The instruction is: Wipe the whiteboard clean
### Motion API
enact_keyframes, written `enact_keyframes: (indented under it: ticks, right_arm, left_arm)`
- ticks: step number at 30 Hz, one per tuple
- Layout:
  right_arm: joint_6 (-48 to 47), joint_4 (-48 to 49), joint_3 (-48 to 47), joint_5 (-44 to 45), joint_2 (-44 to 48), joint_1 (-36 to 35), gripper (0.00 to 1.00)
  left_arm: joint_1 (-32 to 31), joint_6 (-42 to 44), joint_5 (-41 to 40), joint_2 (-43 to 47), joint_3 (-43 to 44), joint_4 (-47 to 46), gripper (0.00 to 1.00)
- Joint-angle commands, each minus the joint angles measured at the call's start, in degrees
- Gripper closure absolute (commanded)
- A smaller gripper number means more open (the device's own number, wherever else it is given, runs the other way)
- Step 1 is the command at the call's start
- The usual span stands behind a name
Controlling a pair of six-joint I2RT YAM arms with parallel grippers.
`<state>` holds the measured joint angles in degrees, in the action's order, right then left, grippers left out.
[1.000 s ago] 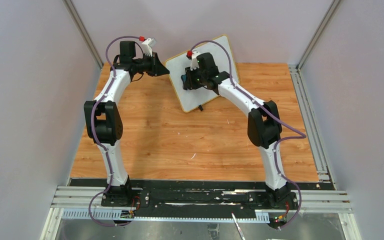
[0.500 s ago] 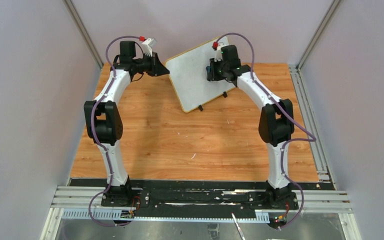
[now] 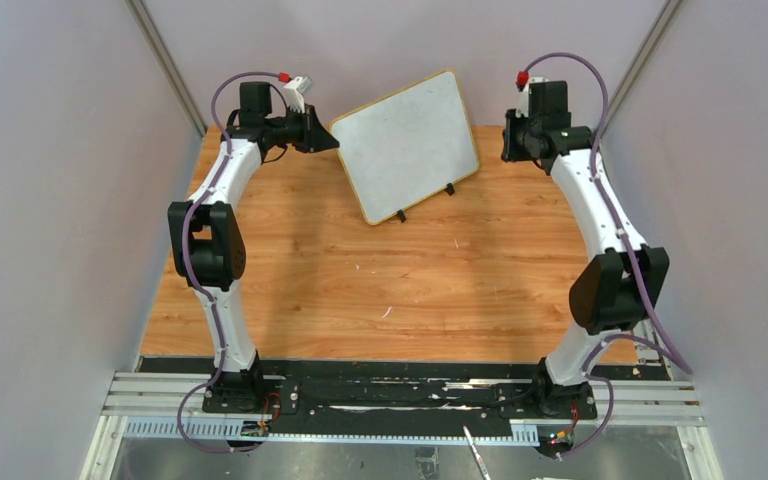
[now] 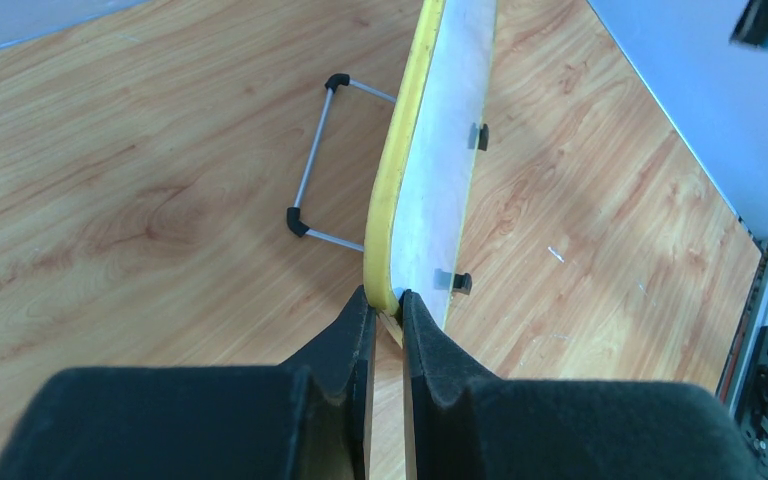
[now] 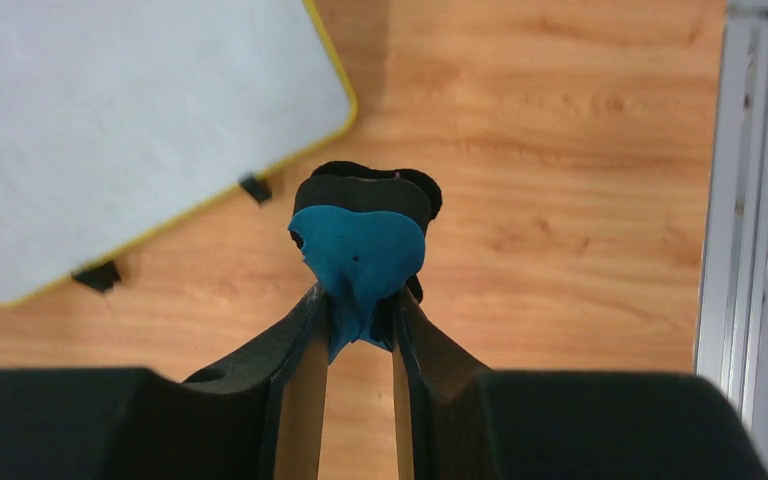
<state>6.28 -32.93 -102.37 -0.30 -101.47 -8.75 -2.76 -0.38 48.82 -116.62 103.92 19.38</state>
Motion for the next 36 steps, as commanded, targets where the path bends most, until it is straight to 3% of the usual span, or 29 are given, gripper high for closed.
enact_keyframes:
  ticks: [1,10,18,24,30,34,36]
  right_arm:
    - [-1.0,-7.5,11.3,1.1,6.2,1.7,0.99]
    - [4.0,-8.1,33.0,-2.5,17.8,1.9,0.99]
    - [6.8,-6.3,45.2,-1.2,23.4,2.1,0.99]
    - [7.2,-3.0,50.4,-2.6,20.2,2.2,0.99]
    - [6.7,-4.1,49.8,-3.1,14.6,2.3,0.98]
    - [6.5,-5.6,48.5,-3.0,12.4,2.3,0.92]
    - [6.7,-6.3,48.0,-2.5,12.0,2.3,0.83]
  left_arm:
    - [-1.8,3.3,-0.1,0.2,-2.0,4.5,1.0]
    - [-1.8,3.5,-0.9,0.7,-2.9,4.5,1.0]
    - [-1.8,3.8,-1.9,1.5,-3.4,4.9,1.0]
    - [-1.8,3.8,-3.0,2.4,-4.0,5.0,1.0]
    - [-1.8,4.3,-4.1,3.2,-4.1,5.6,1.0]
    - [-1.8,4.2,-4.3,3.5,-4.1,5.8,1.0]
    - [-1.8,4.2,-4.4,3.6,-4.1,5.9,1.0]
